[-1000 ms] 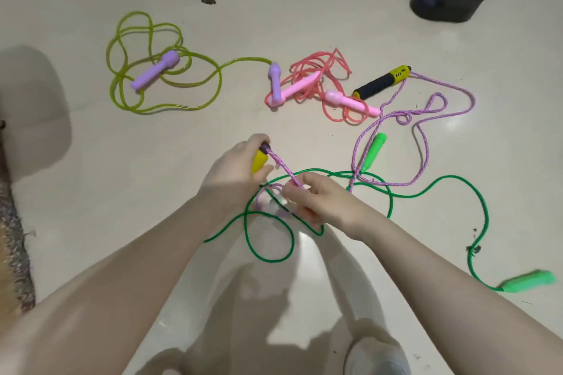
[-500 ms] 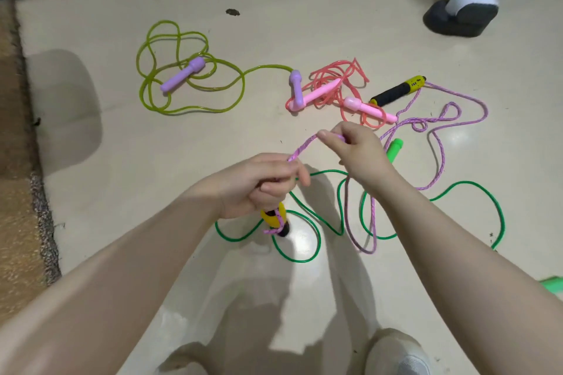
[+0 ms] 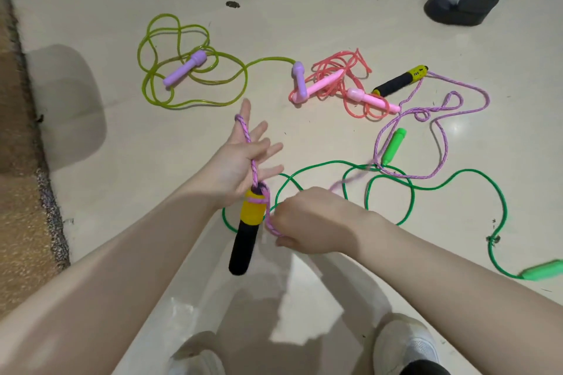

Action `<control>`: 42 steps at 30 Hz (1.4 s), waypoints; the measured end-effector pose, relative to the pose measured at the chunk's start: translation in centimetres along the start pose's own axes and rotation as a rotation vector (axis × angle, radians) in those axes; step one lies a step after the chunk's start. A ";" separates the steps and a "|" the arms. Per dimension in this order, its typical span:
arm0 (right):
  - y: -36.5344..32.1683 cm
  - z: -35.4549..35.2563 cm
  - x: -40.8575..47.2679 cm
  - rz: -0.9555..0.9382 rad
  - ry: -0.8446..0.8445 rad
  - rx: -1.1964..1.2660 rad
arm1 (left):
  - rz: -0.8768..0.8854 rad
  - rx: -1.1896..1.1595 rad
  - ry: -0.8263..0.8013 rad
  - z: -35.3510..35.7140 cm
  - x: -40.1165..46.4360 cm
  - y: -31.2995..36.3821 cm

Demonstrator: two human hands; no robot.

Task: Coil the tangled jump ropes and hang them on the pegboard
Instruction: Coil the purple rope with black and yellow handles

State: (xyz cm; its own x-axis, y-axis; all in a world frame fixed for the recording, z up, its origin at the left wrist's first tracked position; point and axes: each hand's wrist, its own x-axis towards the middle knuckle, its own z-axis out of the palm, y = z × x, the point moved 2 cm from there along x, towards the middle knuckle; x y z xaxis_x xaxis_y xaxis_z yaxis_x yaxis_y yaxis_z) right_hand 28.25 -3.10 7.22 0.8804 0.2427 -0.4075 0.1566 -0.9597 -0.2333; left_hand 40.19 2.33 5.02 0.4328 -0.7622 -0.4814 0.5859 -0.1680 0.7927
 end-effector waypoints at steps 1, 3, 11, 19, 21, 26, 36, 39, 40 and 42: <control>-0.8 -1.3 -0.1 -0.067 0.092 0.013 | -0.036 0.107 -0.016 0.2 -0.4 -0.3; -0.7 -3.4 0.2 -0.106 0.187 0.133 | -0.130 0.169 -0.062 0.6 -1.2 -1.0; 7.7 -4.9 -0.2 0.347 0.757 1.072 | -0.328 -0.022 -0.632 2.9 -3.2 1.1; 4.2 -0.5 1.0 0.314 0.082 0.973 | 0.051 -0.332 -0.142 0.6 -0.9 3.8; 2.5 -2.2 0.5 0.235 -0.191 0.880 | 0.026 -0.212 0.098 -1.5 -0.3 2.9; 0.9 -6.3 -0.8 -0.013 -0.179 0.862 | -0.215 0.143 0.150 -3.7 -0.9 0.4; 7.6 -1.9 1.6 0.552 0.870 1.243 | -0.370 0.206 -0.726 1.8 -2.8 3.6; 5.9 0.6 2.2 0.420 0.556 1.283 | -0.274 -0.172 -0.871 0.9 -2.6 4.4; 5.2 1.1 2.3 0.392 0.433 1.275 | -0.233 -0.240 -0.732 0.6 -2.1 4.5; 4.2 1.8 2.1 0.359 0.159 1.049 | -0.158 -0.207 -0.256 -0.5 -0.7 4.4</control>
State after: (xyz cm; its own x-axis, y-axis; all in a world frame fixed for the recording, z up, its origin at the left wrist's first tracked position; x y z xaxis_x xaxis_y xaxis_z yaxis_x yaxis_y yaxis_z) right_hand 29.93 -6.37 3.75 0.8576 -0.1167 -0.5009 -0.5068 -0.3575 -0.7844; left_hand 42.85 2.45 8.62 0.1551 -0.8732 -0.4621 0.7694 -0.1867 0.6109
